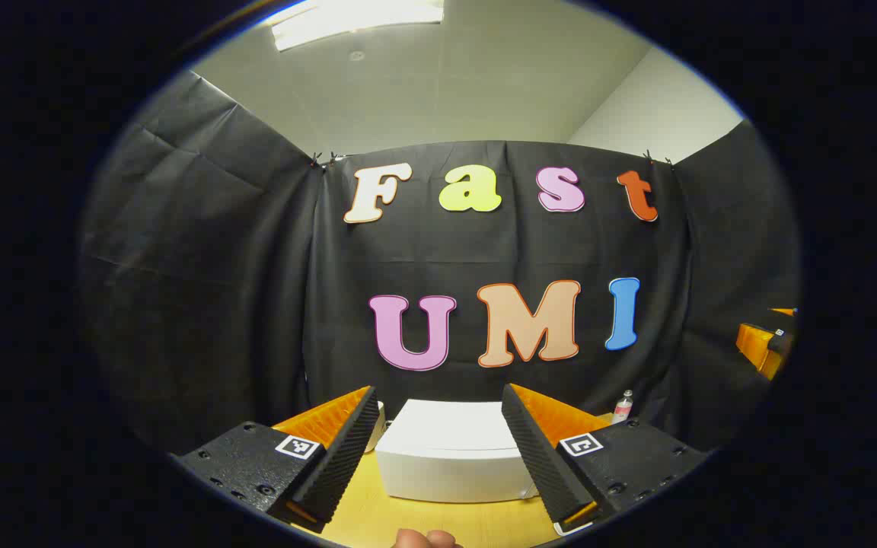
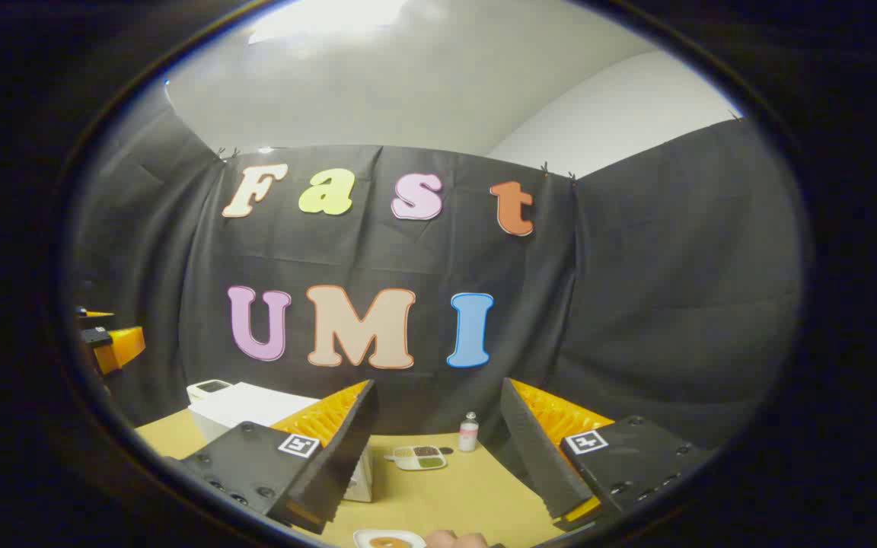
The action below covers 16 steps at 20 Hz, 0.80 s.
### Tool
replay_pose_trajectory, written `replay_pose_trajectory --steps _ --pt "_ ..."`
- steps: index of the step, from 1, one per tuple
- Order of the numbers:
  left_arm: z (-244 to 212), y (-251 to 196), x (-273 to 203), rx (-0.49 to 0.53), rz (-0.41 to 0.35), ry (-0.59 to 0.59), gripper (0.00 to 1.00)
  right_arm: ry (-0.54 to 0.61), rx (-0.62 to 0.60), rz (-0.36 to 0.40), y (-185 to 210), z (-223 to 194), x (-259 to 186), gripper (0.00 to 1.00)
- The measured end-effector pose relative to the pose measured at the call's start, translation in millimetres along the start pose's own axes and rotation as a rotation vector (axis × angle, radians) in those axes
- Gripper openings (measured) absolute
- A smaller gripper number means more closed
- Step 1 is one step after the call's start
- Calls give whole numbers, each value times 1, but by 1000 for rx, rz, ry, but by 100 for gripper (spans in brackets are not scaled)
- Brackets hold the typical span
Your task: Open the microwave oven with the left hand, put the food in, and close the microwave oven.
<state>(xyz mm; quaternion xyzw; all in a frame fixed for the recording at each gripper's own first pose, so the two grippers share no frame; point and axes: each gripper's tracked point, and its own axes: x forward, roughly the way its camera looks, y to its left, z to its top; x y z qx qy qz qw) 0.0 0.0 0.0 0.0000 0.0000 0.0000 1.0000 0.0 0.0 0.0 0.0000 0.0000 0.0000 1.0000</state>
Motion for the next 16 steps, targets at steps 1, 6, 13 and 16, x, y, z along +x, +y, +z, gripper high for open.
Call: replay_pose_trajectory --steps 1,6,13,16 --pt "-4 -3 4 -2 2 7 99 2 9 6 0 -1 6 96" --pt "-12 -16 17 2 9 25 99 2 -3 20 -9 -12 26 96" --pt "-9 -33 27 30 -1 2 99 -25 -27 54 -8 -15 41 100" --pt "-8 -37 27 19 2 0 99 -28 -41 61 -8 -18 44 100"
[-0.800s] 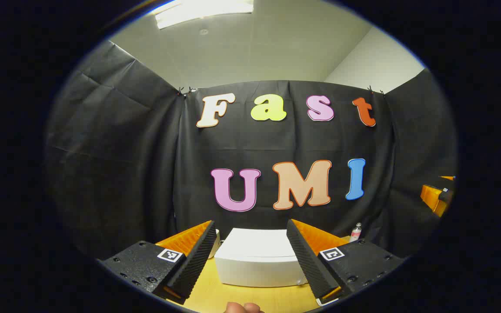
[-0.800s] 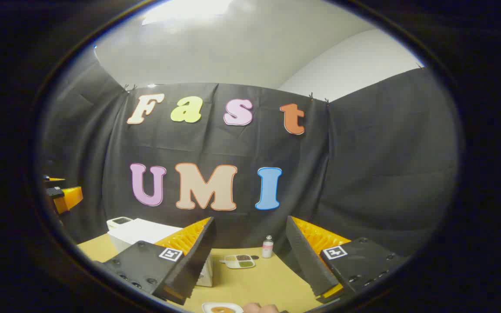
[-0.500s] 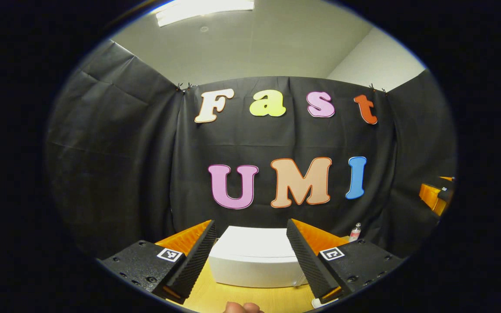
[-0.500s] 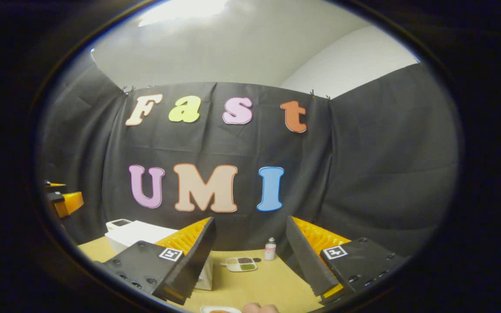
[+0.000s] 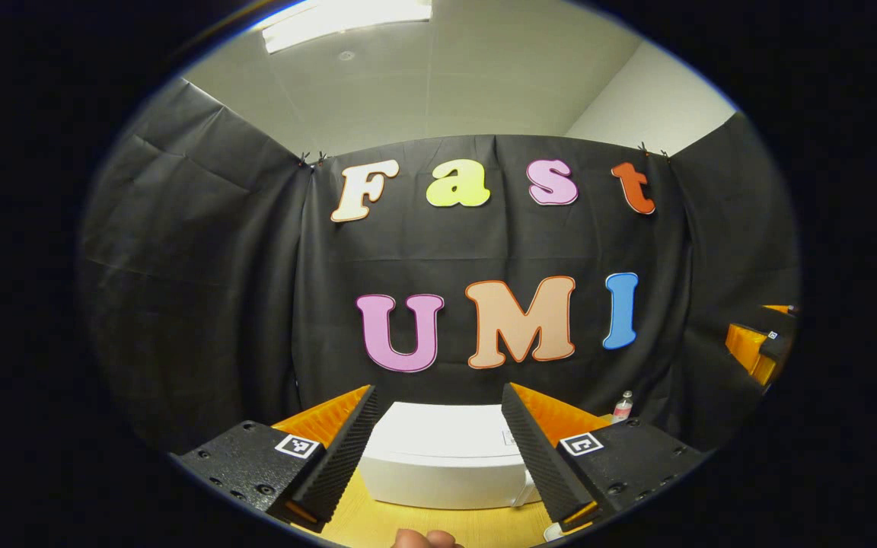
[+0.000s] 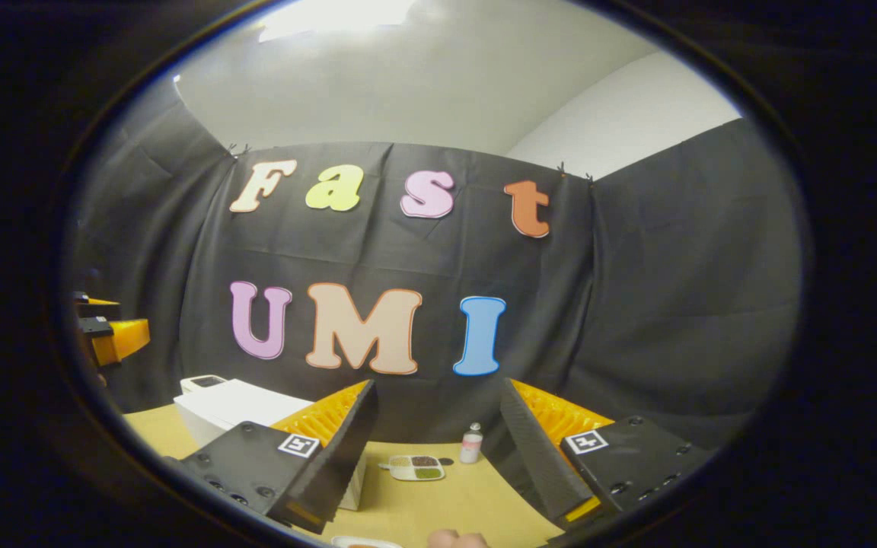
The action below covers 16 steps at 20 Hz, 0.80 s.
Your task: Open the microwave oven with the left hand, put the food in, and close the microwave oven.
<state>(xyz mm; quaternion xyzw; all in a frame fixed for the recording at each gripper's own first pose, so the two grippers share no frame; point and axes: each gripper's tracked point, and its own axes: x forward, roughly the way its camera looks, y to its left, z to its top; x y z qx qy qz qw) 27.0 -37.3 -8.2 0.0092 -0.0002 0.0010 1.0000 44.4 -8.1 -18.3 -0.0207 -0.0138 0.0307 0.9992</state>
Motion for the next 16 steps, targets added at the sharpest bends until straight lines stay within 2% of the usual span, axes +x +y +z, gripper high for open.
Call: replay_pose_trajectory --steps 2,3,5,6,8,10,12,15,16 --pt "-3 0 2 8 3 5 99 0 -2 1 -2 -2 1 100" --pt "-4 -1 2 11 3 9 99 0 2 4 -2 -2 1 96" --pt "-6 -3 2 9 5 14 99 0 5 6 -3 -2 3 96" --pt "-8 -3 1 7 7 16 99 2 4 6 -4 -4 3 100" --pt "-10 -4 2 8 9 19 99 4 -1 8 -6 -5 4 96" --pt "-14 -5 3 6 10 27 99 9 -4 9 -7 -8 5 100" --pt "-19 -9 4 -10 7 38 99 13 -5 9 -8 -10 5 96" --pt "-31 -15 7 -15 -2 53 99 14 -7 5 -13 -11 6 96" --pt "-36 -21 9 -15 -14 54 99 12 -7 1 -15 -12 6 100"
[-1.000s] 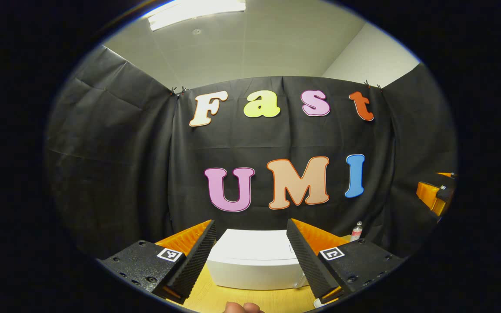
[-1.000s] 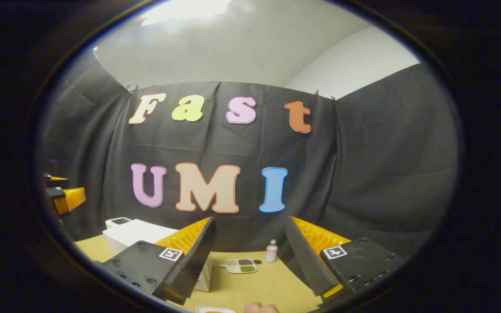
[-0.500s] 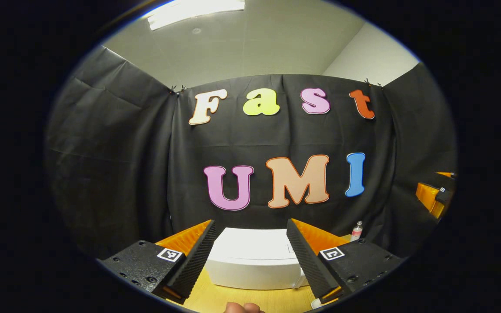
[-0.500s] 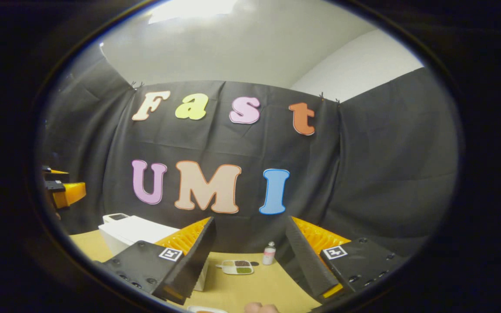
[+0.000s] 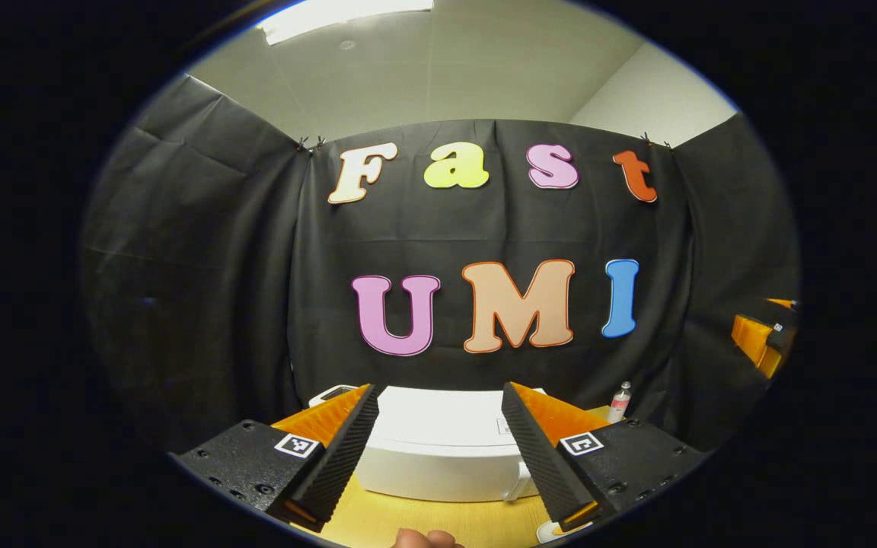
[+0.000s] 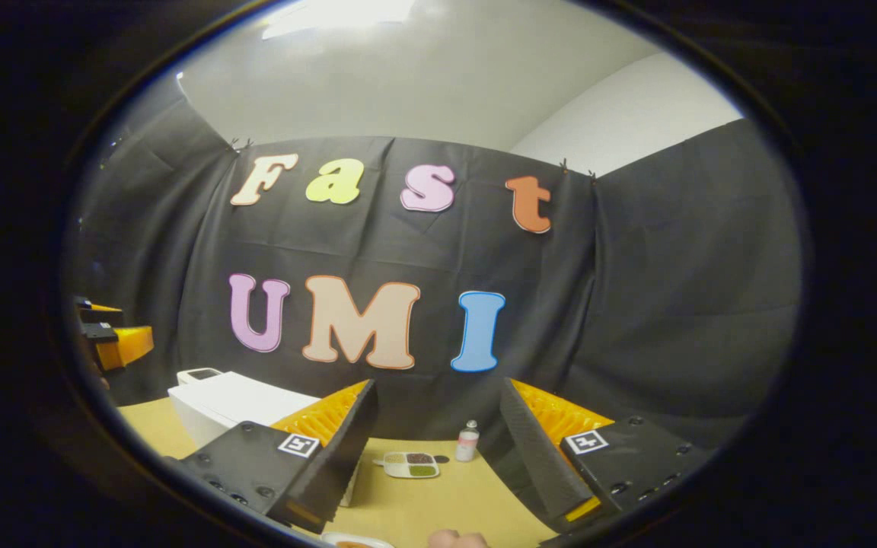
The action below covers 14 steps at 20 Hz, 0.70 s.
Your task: Open the microwave oven with the left hand, put the food in, and close the microwave oven.
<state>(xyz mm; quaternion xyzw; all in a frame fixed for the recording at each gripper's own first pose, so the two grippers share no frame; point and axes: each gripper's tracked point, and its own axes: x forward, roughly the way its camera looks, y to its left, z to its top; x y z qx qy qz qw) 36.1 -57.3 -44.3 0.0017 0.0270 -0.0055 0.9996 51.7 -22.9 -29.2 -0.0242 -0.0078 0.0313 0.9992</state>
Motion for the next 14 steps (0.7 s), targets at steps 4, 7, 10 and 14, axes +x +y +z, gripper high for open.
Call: replay_pose_trajectory --steps 4,7,10,14 --pt "-34 -28 7 12 -57 22 99 -1 13 -3 -5 1 1 100" --pt "-72 -51 11 39 -97 55 99 -17 -4 -19 -14 4 2 96" --pt "-119 -75 16 54 -142 116 99 -14 -7 -25 -18 2 -2 100" --pt "-183 -104 28 57 -193 234 98 -13 -28 -57 -35 3 -6 96"
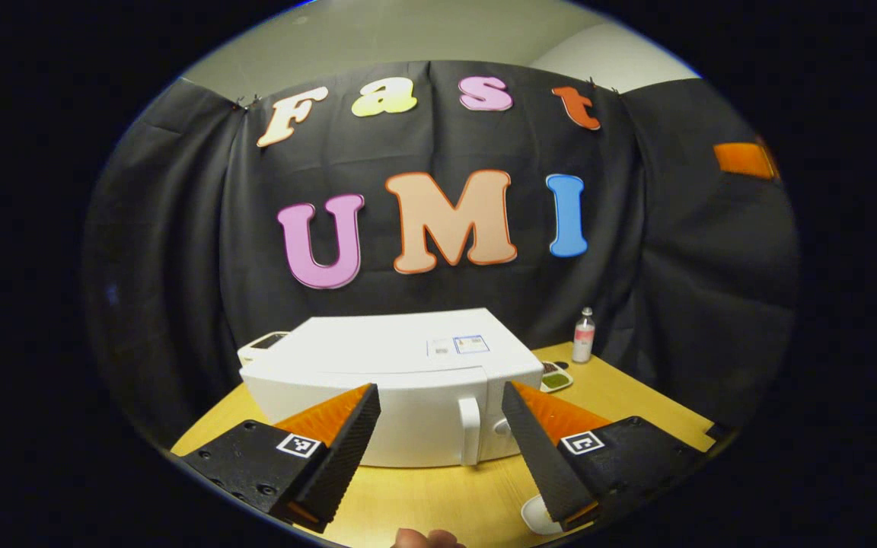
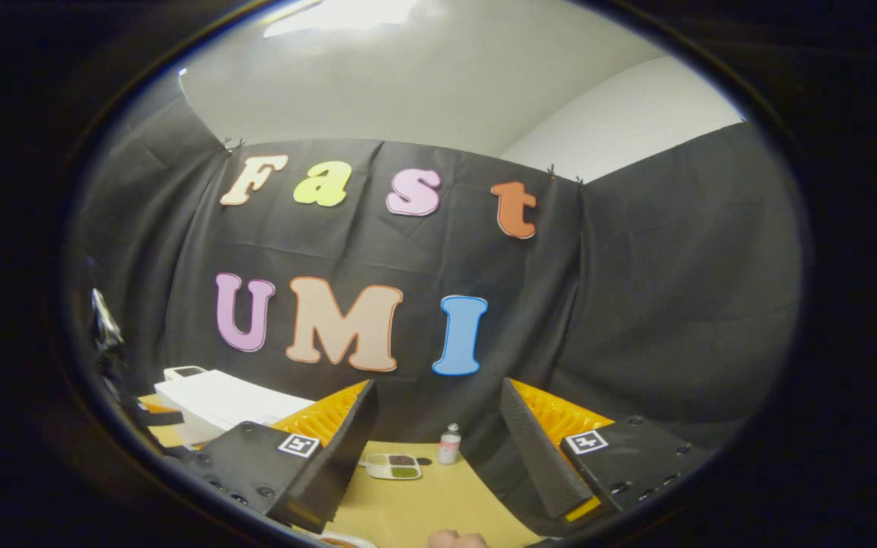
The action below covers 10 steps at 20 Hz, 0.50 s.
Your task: Open the microwave oven with the left hand, put the food in, and close the microwave oven.
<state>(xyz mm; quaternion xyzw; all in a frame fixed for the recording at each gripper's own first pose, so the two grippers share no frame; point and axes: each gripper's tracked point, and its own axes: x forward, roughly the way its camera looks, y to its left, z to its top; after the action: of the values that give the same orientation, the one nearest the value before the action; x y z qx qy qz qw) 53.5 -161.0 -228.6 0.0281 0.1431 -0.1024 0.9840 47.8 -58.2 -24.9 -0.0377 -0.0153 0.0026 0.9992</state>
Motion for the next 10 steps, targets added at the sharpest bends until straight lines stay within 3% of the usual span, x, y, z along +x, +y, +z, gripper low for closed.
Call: replay_pose_trajectory --steps 5,10 --pt "-50 -15 35 -6 -17 107 99 4 -37 -64 -34 0 -9 100" --pt "-82 -31 69 -5 -51 179 99 14 -32 -125 -64 -4 -19 96"
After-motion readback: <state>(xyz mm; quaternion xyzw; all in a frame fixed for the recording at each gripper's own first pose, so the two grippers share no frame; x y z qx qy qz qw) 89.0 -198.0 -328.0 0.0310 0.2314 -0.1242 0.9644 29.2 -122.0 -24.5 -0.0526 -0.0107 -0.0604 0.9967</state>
